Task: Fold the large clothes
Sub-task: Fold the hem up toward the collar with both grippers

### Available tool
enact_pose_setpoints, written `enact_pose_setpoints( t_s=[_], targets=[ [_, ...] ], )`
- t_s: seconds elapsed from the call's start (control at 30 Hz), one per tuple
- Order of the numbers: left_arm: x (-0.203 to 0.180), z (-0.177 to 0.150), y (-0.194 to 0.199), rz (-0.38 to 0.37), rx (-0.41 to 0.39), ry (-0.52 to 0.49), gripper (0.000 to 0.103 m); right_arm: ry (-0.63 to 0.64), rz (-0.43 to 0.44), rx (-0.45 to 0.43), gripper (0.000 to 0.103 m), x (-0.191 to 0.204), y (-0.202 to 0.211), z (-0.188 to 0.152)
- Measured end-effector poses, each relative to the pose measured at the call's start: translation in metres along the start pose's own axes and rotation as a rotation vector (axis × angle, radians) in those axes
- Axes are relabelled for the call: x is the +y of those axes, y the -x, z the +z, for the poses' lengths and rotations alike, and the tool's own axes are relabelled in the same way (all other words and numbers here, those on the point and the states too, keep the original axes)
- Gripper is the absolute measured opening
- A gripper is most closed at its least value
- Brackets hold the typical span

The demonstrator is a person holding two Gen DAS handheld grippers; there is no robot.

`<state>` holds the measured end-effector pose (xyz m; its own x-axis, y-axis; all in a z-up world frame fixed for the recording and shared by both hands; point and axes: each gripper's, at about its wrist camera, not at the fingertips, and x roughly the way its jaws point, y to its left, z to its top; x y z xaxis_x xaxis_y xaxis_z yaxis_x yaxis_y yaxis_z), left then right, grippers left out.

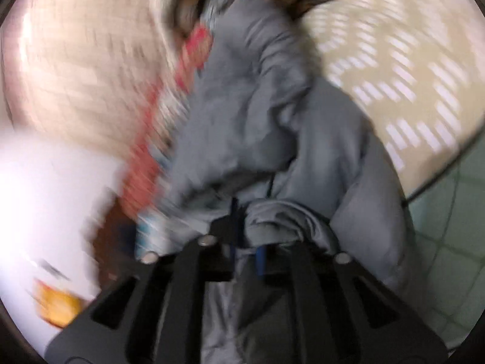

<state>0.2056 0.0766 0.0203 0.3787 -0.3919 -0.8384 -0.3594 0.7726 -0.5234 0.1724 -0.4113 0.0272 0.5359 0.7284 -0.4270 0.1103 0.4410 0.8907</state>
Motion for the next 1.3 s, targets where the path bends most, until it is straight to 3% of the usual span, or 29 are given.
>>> enact_pose_setpoints(
  t_s=[0.07, 0.13, 0.27, 0.33, 0.43, 0.5, 0.57, 0.63, 0.67, 0.7, 0.77, 0.83, 0.9, 1.0, 1.17, 1.23, 1.3],
  targets=[
    [0.008, 0.002, -0.01, -0.024, 0.007, 0.005, 0.02, -0.107, 0.125, -0.076, 0.038, -0.016, 0.018, -0.002],
    [0.013, 0.002, -0.012, -0.045, 0.009, 0.019, 0.02, -0.138, 0.16, -0.093, 0.041, -0.019, 0.029, -0.006],
    [0.011, 0.0, -0.007, -0.03, 0.008, -0.016, 0.02, 0.235, -0.06, -0.177, 0.041, 0.042, 0.06, -0.025],
    [0.011, -0.002, -0.005, -0.03, 0.004, -0.027, 0.02, 0.368, -0.09, -0.219, 0.041, 0.067, 0.076, -0.042],
    [0.013, -0.004, -0.004, -0.035, 0.006, -0.016, 0.02, 0.603, -0.162, -0.137, 0.046, 0.103, 0.067, -0.078],
    [0.017, -0.007, 0.001, -0.036, 0.007, -0.024, 0.019, 0.792, -0.264, 0.003, 0.054, 0.117, 0.038, -0.108],
    [0.018, -0.01, 0.004, -0.032, 0.01, -0.034, 0.019, 0.892, -0.365, 0.12, 0.054, 0.112, 0.002, -0.132],
    [0.019, -0.011, 0.007, -0.031, 0.014, -0.039, 0.019, 0.931, -0.461, 0.209, 0.023, 0.098, -0.03, -0.135],
    [0.018, -0.012, 0.008, -0.027, 0.013, -0.04, 0.019, 0.92, -0.462, 0.202, 0.009, 0.094, -0.038, -0.127],
    [0.017, -0.012, 0.009, -0.018, 0.011, -0.042, 0.019, 0.88, -0.441, 0.17, 0.004, 0.093, -0.038, -0.118],
    [0.017, -0.013, 0.014, 0.001, 0.006, -0.052, 0.019, 0.762, -0.287, 0.036, 0.004, 0.103, -0.019, -0.097],
    [0.015, -0.012, 0.017, 0.012, 0.0, -0.07, 0.019, 0.713, -0.199, -0.054, 0.004, 0.11, -0.005, -0.086],
    [0.013, -0.01, 0.017, -0.001, 0.007, -0.074, 0.019, 0.675, -0.246, -0.064, 0.004, 0.102, -0.015, -0.074],
    [0.015, -0.003, 0.02, -0.04, 0.016, -0.035, 0.019, 0.637, -0.439, 0.05, 0.012, 0.064, -0.053, -0.066],
    [0.029, 0.004, 0.068, -0.194, -0.066, 0.029, 0.019, 0.584, -0.401, 0.025, 0.011, 0.043, -0.06, -0.066],
    [0.037, 0.003, 0.089, -0.207, -0.116, 0.044, 0.019, 0.577, -0.393, 0.03, 0.012, 0.038, -0.058, -0.062],
    [0.04, 0.0, 0.11, -0.167, -0.184, 0.051, 0.019, 0.575, -0.389, 0.03, 0.012, 0.039, -0.053, -0.066]
  ],
)
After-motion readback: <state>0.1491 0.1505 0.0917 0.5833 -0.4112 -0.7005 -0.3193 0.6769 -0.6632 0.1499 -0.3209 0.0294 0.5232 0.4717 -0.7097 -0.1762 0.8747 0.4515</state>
